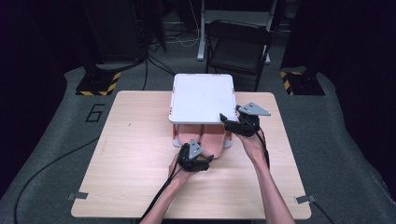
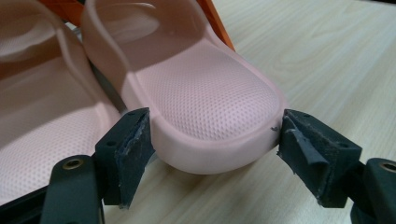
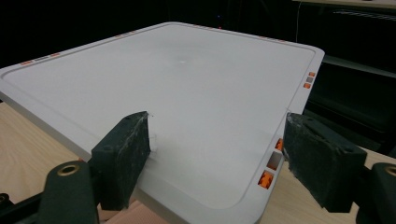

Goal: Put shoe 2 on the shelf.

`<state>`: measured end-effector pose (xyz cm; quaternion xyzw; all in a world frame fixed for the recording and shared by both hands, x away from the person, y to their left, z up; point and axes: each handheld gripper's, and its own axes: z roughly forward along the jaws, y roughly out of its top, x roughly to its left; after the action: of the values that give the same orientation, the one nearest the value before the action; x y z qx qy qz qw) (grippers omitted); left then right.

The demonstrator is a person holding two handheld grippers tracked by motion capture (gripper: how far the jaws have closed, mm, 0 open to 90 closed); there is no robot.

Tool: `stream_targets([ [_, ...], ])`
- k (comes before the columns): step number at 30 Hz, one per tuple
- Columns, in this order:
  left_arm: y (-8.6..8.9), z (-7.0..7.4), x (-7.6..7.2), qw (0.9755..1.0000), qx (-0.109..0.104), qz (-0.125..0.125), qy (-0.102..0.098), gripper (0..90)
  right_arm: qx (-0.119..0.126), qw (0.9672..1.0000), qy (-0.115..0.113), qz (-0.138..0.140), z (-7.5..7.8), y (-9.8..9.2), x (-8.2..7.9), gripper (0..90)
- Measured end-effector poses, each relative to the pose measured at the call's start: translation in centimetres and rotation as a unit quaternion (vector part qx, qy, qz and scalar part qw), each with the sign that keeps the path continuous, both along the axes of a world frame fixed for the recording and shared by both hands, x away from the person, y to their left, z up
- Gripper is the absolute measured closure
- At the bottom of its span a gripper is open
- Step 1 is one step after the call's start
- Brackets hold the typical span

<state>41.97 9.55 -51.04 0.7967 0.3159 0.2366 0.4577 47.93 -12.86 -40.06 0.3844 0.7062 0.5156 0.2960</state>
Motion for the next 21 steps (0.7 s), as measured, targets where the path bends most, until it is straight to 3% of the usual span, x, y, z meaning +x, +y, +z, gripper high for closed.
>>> stream_targets([
  [4,0.4,0.0,0.3,0.9996,-0.002,0.029,0.0,25.5,0.003,1.0,0.002,-0.002,0.0,-0.1,0.0,22.9],
  [8,0.3,-0.3,0.7,0.9997,-0.004,0.021,0.007,25.5,0.004,1.0,0.003,0.0,0.0,0.0,0.0,22.8],
  [13,0.0,-0.4,1.2,0.9995,-0.001,0.031,0.01,25.7,0.005,1.0,0.004,0.001,0.0,-0.1,0.0,22.8],
  [14,-0.1,-0.5,1.3,0.9991,-0.011,0.037,0.015,25.7,0.004,1.0,0.005,0.001,0.0,-0.1,0.0,22.8],
  [21,-0.4,-0.5,2.3,0.9989,-0.003,0.046,0.008,25.3,0.008,1.0,0.003,0.001,0.0,-0.1,0.1,22.8],
])
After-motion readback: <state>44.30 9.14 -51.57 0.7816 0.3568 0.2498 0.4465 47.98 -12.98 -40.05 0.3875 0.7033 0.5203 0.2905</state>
